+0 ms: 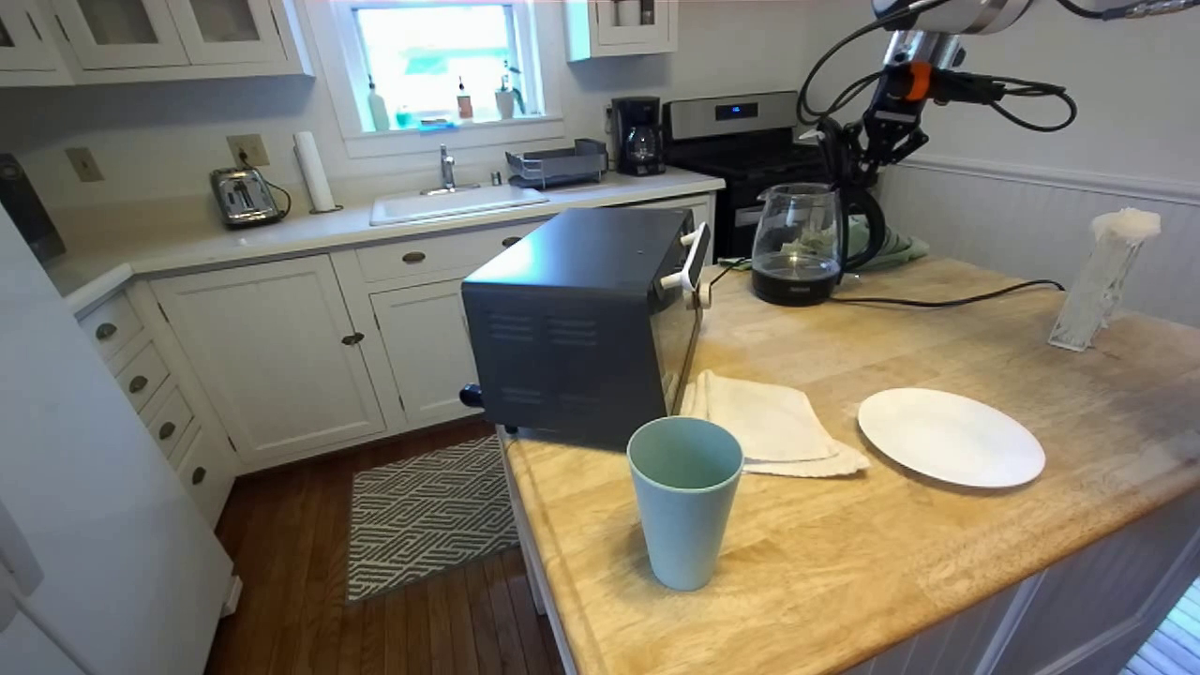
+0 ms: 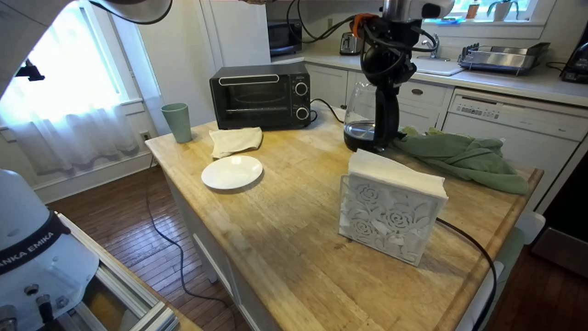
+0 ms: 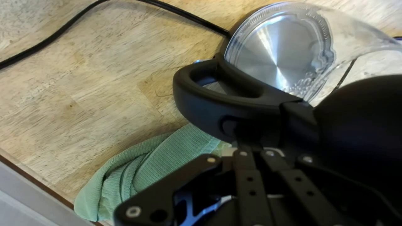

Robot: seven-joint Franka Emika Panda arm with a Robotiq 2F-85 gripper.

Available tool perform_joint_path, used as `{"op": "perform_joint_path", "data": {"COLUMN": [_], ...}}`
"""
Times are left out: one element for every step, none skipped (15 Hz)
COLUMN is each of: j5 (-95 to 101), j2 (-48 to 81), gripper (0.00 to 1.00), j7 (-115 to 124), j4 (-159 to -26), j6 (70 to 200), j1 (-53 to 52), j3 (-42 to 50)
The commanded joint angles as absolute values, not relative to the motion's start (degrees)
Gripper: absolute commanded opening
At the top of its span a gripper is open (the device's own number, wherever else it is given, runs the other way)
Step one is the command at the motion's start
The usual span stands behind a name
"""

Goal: Open the lid to the transparent kettle

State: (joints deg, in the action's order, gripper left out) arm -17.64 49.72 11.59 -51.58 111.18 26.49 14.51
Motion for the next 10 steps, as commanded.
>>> {"op": "perform_joint_path", "data": {"j5": [-19.1, -19.8, -20.4, -21.1, -21.6, -22.4, -23.3, -24.0, -25.1, -26.1], "j2": [51.8, 51.2, 50.9, 50.7, 50.5, 50.2, 49.9, 49.8, 49.6, 49.6], "gripper": [0.0, 0.0, 0.0, 0.0, 0.0, 0.0, 0.0, 0.0, 0.0, 0.0], "j7": [13.9, 14.0, 13.8, 14.0, 14.0, 13.9, 13.9, 13.8, 13.8, 13.7], "j4": [-51.9, -51.6, -51.3, -51.0, -50.9, -50.7, -50.5, -50.3, -50.0, -49.8], "j6": [110.4, 108.6, 108.4, 107.4, 106.6, 105.8, 104.8, 104.2, 103.3, 102.9], "j1": [25.6, 26.3, 26.9, 27.4, 27.9, 28.6, 29.3, 29.8, 30.5, 31.1], "j3": [13.2, 12.8, 12.6, 12.3, 12.1, 11.8, 11.6, 11.5, 11.2, 11.0]}}
